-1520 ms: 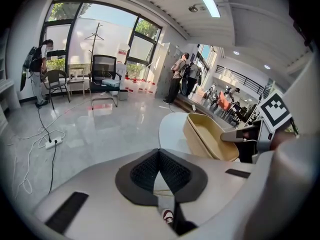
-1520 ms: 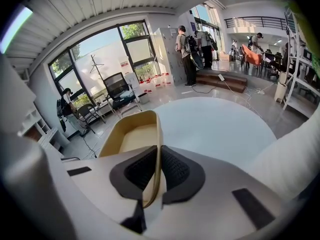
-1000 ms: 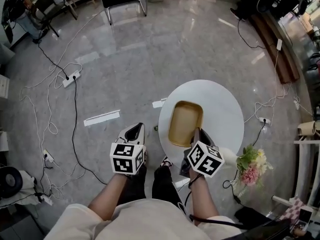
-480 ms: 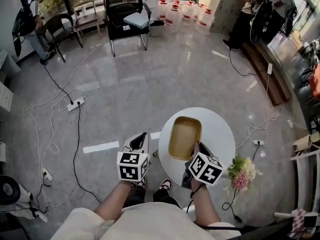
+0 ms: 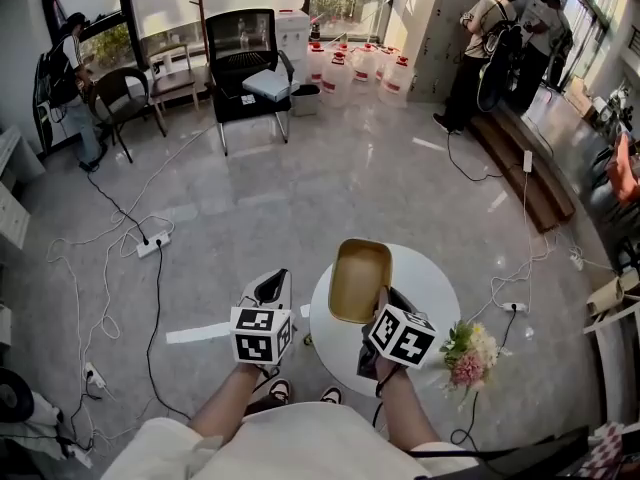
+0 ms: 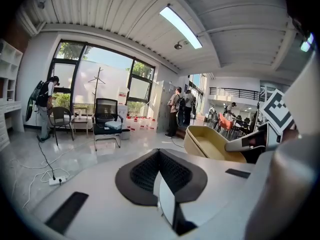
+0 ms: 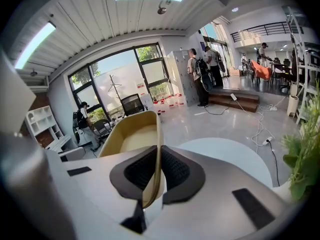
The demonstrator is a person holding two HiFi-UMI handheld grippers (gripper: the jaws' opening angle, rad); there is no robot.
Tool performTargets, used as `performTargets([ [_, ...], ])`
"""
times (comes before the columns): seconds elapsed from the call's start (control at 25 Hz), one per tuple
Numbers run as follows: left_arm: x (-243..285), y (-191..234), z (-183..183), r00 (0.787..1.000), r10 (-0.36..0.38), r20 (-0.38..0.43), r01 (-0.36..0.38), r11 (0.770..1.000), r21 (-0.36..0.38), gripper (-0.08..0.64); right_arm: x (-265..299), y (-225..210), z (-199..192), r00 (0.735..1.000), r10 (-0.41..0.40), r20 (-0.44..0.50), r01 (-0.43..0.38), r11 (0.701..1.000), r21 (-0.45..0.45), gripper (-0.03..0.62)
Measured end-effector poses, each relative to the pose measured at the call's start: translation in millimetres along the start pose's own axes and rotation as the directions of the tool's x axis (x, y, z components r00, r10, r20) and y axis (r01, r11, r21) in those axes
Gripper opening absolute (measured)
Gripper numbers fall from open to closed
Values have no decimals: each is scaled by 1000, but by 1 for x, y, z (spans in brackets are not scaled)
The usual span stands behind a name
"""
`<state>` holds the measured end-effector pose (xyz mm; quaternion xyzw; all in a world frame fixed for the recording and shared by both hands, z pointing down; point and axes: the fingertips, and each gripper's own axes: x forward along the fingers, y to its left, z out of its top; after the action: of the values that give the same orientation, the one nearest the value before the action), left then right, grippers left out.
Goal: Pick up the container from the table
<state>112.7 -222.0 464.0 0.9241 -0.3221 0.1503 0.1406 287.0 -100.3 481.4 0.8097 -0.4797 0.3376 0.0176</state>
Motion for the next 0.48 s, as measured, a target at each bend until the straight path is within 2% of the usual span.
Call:
performTargets([
  [0.24,-2,-4,3,999,31,17,-31,1000,1,17,4,-1,4,999,42,-6,-41,999,8,46],
  [0.48,-14,-1,6,995,85,55,-83,996,-43,17,8,3,3,995,102,-23,-101,995,12,46],
])
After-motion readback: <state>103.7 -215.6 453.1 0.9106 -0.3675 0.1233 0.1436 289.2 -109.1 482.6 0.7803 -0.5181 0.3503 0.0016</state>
